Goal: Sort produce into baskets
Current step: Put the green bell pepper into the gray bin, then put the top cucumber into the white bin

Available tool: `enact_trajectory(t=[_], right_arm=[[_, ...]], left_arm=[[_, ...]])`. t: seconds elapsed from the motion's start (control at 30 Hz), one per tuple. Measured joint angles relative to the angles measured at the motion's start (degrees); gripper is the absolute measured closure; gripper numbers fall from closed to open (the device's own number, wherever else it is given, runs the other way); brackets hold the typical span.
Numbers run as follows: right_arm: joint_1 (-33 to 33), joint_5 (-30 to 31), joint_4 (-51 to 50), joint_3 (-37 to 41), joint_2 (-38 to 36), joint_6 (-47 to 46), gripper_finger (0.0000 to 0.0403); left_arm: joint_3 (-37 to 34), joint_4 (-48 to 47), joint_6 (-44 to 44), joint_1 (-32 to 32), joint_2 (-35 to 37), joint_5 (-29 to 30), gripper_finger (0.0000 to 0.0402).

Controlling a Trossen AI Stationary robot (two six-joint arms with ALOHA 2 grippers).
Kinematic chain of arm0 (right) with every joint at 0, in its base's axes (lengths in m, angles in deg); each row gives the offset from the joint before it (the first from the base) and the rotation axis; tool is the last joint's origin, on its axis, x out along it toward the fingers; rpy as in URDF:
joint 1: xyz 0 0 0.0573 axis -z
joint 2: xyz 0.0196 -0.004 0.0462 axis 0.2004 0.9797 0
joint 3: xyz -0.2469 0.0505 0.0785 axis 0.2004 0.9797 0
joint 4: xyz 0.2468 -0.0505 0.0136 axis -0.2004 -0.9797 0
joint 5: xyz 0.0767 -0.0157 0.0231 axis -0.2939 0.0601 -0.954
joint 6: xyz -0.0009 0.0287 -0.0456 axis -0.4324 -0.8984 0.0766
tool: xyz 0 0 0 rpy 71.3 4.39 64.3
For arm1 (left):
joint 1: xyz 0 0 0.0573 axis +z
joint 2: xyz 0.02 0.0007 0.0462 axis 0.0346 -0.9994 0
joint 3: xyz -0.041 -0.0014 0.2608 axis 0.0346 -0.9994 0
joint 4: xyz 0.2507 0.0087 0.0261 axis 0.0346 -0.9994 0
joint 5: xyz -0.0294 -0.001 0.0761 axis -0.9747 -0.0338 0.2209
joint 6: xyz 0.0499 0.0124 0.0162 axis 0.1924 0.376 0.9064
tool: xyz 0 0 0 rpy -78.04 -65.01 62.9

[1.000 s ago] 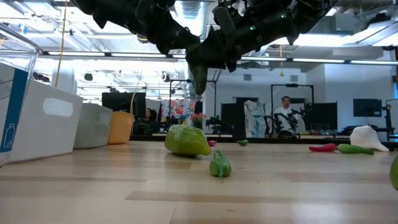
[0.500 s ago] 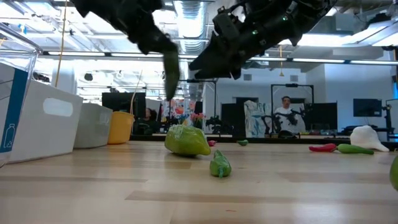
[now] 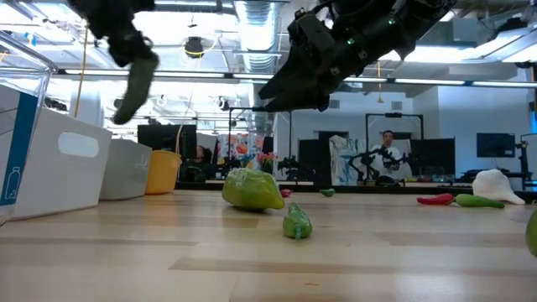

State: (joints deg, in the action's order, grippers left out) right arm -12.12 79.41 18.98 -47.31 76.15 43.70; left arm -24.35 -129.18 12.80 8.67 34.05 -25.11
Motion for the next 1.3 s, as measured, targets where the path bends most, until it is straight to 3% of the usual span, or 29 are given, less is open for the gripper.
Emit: enact_trajectory(t=[0.33,0.8,1.3], right_arm=[[-3.76,0.02,0.41,0.00,0.00,-1.77,0.0143],[-5.46,-0.45,0.29,0.00,0.00,-6.29,0.0141],[-8.71,-0.34,-1.77,0.00,-0.04,-19.72,0.0142]], left_arm=[[0.00,-21.40,-7.48,0.00,3.86,2.48,0.0263],[0.00,-24.34,-10.43,0.00,-5.24,2.64,0.0160],[0.00,-24.24,-8.79,0.00,-12.45,2.26,0.0152]])
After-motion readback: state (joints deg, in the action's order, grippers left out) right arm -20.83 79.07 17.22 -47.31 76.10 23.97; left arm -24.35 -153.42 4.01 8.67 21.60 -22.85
